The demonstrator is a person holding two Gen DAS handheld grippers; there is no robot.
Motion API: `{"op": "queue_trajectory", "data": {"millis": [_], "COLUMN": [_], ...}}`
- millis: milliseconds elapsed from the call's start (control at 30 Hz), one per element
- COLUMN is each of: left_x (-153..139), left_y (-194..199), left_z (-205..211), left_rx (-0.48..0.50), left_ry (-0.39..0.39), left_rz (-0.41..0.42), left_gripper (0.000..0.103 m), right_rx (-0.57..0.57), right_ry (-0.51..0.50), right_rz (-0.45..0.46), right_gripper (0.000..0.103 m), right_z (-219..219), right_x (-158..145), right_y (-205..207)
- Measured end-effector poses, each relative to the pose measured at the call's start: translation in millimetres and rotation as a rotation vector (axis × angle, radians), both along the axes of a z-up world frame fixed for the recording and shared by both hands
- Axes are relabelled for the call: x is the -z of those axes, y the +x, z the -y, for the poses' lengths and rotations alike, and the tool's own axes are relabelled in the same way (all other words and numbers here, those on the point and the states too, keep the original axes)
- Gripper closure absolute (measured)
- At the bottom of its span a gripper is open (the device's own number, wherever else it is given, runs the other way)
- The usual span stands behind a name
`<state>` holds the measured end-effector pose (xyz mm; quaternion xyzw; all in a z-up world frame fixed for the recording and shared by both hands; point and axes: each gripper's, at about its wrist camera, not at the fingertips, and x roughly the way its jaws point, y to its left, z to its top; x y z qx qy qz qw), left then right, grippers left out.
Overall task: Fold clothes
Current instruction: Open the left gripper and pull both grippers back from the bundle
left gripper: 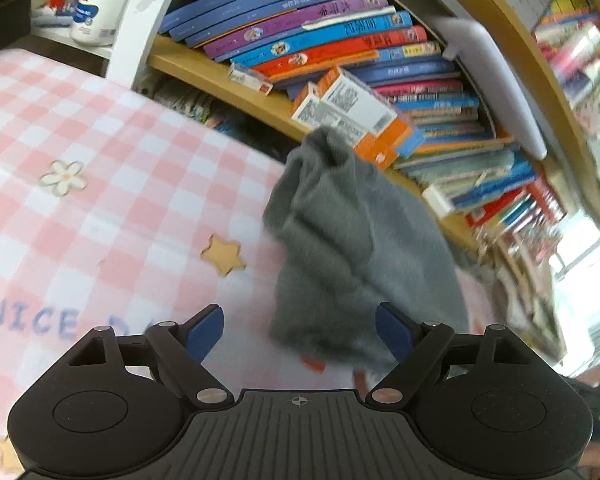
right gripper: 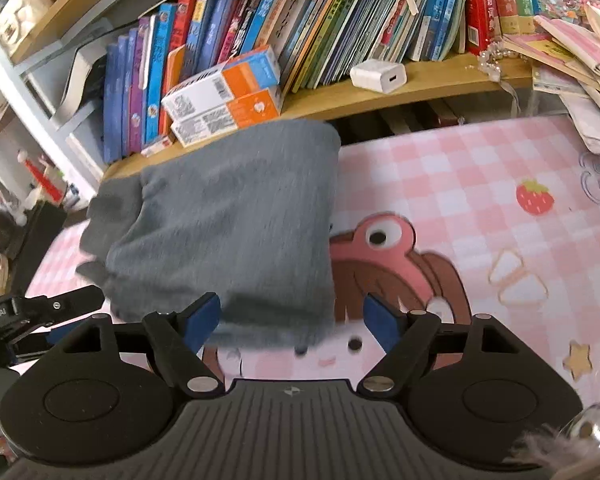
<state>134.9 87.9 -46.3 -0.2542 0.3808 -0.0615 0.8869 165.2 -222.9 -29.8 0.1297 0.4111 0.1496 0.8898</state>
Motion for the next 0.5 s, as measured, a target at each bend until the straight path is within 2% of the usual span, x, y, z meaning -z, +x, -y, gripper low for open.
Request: {"op": "queue_trajectory", "data": {"millis": [367,500], "left_x": [-12,-17], "left_y": [-50,-64], "left_z": [37,50], "left_rx": [-0.009,-0.035], "left_ry": [0.242,0.339], "left_rz": [0.046,0.092], "left_gripper": [0.018,0.012], "right_rx": [-0.005,0.026], "right_ry": [-0.157,-0.229], "right_rz": [0.113,0.132], "right_gripper": [0.022,0.014], "right_z": [-22,-26], "right_x": [-1,2], "right_y": [-53,-67]}}
